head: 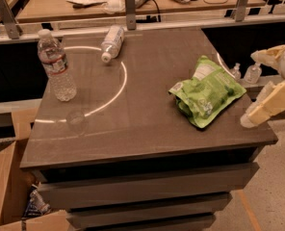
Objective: Move green rice chip bag near blue plastic bottle
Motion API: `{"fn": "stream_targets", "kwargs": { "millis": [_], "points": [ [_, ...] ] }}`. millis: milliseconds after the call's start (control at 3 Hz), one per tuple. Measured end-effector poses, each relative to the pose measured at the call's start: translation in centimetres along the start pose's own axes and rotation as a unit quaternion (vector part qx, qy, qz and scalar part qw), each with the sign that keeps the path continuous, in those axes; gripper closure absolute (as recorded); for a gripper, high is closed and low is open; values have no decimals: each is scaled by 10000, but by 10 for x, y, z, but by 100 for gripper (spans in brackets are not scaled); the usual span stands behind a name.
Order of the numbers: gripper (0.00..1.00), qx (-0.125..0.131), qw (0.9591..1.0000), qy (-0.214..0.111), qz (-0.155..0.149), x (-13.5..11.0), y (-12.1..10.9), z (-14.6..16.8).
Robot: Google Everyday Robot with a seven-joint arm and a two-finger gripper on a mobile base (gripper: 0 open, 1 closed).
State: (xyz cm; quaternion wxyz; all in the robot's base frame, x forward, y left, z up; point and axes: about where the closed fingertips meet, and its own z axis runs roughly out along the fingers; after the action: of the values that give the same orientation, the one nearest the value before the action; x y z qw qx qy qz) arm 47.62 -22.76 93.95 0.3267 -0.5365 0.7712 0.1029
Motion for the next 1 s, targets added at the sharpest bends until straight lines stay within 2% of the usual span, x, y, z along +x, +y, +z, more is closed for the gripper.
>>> {"fn": "stream_targets", "kwargs": {
  "millis": [333,667,1000],
  "points": [
    [0,137,9984,-509,220,4,-21,19],
    [0,204,9970,-650,377,10,-34,39],
    [0,222,9969,-658,381,10,-35,40]
  ]
}}
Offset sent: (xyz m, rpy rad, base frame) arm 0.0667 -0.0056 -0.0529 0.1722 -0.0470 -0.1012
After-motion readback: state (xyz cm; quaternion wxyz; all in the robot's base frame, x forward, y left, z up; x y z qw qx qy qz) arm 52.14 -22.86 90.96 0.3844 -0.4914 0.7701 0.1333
